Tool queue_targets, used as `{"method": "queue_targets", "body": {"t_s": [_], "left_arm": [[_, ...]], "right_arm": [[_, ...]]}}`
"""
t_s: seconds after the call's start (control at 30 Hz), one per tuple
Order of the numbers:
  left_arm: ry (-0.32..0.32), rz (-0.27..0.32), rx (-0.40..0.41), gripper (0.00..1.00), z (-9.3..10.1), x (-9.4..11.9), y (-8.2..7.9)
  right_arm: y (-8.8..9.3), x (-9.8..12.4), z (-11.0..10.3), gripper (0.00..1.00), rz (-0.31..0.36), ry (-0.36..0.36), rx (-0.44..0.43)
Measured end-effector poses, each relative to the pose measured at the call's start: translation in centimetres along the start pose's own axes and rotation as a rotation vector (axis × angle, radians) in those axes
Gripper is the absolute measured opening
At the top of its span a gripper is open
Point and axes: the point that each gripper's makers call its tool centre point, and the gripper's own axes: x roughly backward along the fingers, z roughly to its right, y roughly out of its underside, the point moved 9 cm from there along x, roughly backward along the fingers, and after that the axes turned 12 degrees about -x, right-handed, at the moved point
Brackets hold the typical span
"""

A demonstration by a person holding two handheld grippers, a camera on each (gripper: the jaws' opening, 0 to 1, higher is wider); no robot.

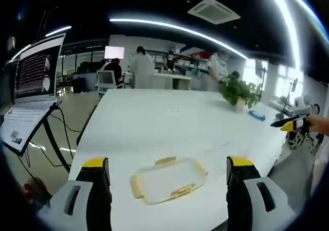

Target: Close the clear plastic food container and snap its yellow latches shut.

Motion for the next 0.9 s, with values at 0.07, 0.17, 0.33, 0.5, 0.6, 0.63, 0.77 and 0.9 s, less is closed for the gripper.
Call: {"method": "queue_targets", "body": {"t_s": [0.07,0.17,0.33,0.5,0.6,0.63,0.77,0.9], "left_arm": [[0.017,0.018,0.006,0.93,0.2,-0.1,-0.2],[0.03,0.011,-0.004,0.93,0.4,-0.2,-0.3],[0.046,-0.019,-0.026,0.93,0.7,-0.4,0.1],[0.057,-0.028,-0.003,0.93,1.1,-0.2,0.7],[0.051,-0.032,-0.004,0.93,1.1,0.1,0.9],[0.047,-0.032,-0.002,0.93,1.1,0.2,0.9],[0.034,-0.031,0.004,0.93,1.1,0.5,0.9],[0.021,-0.031,0.006,0.93,1.0,0.9,0.9]], "right_arm": [[0.3,0.1,0.3,0.79,-0.014,0.001,0.005],[0.6,0.6,1.0,0.78,-0.023,0.009,-0.015],[0.7,1.0,1.5,0.77,-0.019,0.022,-0.05],[1.1,1.0,1.7,0.77,-0.034,0.036,-0.053],[1.3,0.9,1.6,0.77,-0.043,0.029,-0.055],[1.3,0.8,1.6,0.77,-0.046,0.027,-0.053],[1.1,0.5,1.3,0.77,-0.053,0.017,-0.046],[1.0,0.2,1.0,0.77,-0.058,0.004,-0.035]]}}
